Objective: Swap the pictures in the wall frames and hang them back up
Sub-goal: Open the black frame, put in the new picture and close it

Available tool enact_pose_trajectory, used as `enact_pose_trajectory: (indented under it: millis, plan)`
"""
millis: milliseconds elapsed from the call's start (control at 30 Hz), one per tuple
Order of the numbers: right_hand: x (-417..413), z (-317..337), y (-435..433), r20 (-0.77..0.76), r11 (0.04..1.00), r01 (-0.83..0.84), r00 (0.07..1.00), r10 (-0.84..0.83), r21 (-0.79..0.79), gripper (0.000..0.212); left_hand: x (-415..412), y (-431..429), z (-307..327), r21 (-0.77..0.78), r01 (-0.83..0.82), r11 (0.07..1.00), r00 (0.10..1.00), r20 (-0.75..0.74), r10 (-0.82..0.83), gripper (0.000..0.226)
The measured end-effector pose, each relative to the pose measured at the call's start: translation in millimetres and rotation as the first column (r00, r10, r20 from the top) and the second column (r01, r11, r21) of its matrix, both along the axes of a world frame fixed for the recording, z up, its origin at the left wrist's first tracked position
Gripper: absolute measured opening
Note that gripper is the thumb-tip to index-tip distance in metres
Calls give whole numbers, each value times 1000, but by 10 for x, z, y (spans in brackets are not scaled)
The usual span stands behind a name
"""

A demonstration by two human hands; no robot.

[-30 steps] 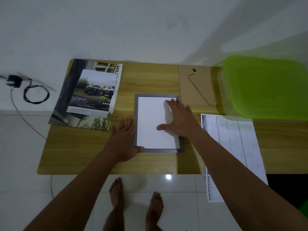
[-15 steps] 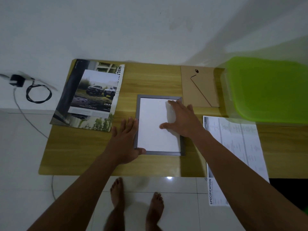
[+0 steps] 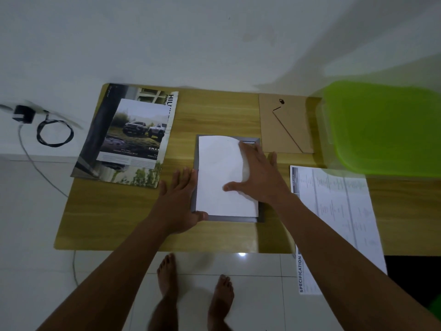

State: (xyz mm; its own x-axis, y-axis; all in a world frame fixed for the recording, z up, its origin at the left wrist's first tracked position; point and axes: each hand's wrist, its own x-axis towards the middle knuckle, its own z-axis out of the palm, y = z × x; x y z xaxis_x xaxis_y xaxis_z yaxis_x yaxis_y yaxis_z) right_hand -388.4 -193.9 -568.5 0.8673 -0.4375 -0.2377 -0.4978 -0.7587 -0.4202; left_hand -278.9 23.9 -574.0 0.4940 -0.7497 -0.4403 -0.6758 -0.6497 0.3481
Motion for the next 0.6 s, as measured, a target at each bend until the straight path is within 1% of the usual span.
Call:
enact_pose_trajectory:
  millis: [133, 167, 200, 267, 367, 500, 533, 600]
  plan:
    - [-30, 55, 53, 38, 992, 64, 997, -68, 110, 108, -38, -78, 61, -40, -85, 996, 996, -7, 85, 110]
    - [-33, 36, 76, 40, 993, 63, 997, -67, 98, 105, -57, -102, 71, -44, -104, 994, 995, 6, 104, 108]
    - [-39, 7, 100, 30, 997, 58, 998, -59, 46, 106, -74, -122, 78, -39, -110, 993, 994, 23, 111, 109]
    - [-60, -52, 130, -31, 997, 65, 997, -67, -52, 114, -104, -129, 65, -21, -97, 995, 993, 57, 99, 111]
    - [-64, -74, 141, -89, 997, 68, 993, -71, -45, 123, -111, -112, 51, -4, -81, 997, 993, 89, 81, 109]
    - [-46, -27, 156, -62, 996, 88, 994, -87, 9, 122, -114, -109, 45, 8, -61, 998, 994, 93, 60, 108]
    - [-46, -18, 138, -59, 996, 86, 995, -85, 9, 122, -120, -107, 48, 10, -57, 998, 994, 91, 56, 109]
    - [-30, -4, 67, -67, 997, 61, 996, -64, -42, 127, -122, -102, 42, 6, -47, 999, 994, 95, 46, 110]
